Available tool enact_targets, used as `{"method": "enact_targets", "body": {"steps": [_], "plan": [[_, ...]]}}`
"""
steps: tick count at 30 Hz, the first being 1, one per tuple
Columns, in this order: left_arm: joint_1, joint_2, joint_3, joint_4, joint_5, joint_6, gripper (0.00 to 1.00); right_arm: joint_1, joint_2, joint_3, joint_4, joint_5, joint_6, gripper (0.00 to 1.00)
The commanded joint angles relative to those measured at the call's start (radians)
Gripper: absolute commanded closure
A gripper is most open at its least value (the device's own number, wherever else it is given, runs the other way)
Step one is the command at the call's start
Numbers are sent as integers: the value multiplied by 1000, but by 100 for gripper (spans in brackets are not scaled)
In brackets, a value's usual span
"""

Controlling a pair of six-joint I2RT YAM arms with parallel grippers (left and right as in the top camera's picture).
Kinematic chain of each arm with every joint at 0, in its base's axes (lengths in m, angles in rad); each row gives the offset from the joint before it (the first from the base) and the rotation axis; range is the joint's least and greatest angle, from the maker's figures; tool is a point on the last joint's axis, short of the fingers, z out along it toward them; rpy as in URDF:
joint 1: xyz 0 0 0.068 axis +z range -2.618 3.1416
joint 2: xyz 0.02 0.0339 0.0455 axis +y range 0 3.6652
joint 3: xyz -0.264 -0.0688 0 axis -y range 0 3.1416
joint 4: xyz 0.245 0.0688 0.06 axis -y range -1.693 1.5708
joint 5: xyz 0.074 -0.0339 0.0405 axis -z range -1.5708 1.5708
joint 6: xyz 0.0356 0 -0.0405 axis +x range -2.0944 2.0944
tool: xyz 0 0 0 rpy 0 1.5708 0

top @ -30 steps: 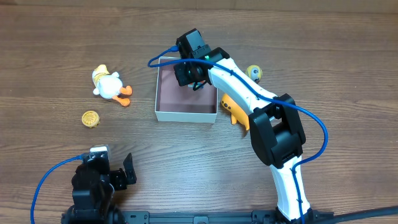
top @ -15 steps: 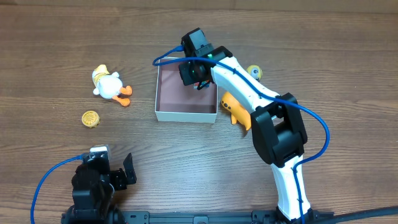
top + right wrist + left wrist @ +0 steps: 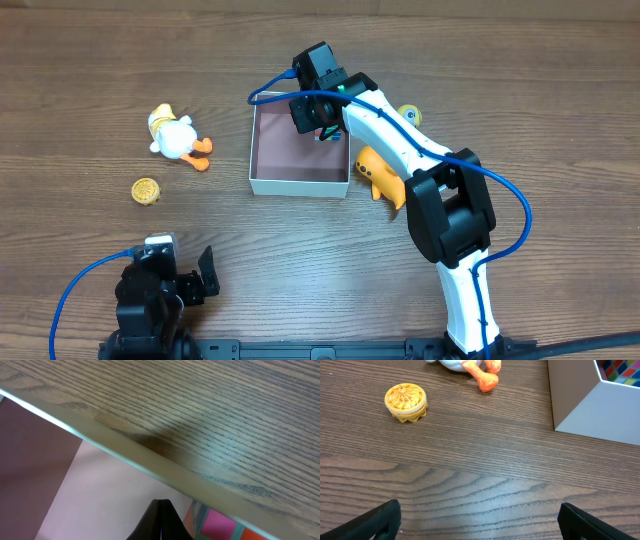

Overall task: Pack container
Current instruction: 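Lower the cube into the box and open the right gripper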

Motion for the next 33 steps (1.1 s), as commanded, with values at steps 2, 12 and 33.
{"method": "enact_targets", "body": {"steps": [2, 12, 33], "plan": [[5, -8, -3, 5, -3, 22, 0, -3, 10, 22, 1, 25, -10, 96], [5, -7, -3, 5, -3, 22, 0, -37, 10, 22, -34, 29, -10, 96], [5, -7, -3, 5, -3, 22, 0, 13, 9, 139, -80, -14, -71, 49]]}}
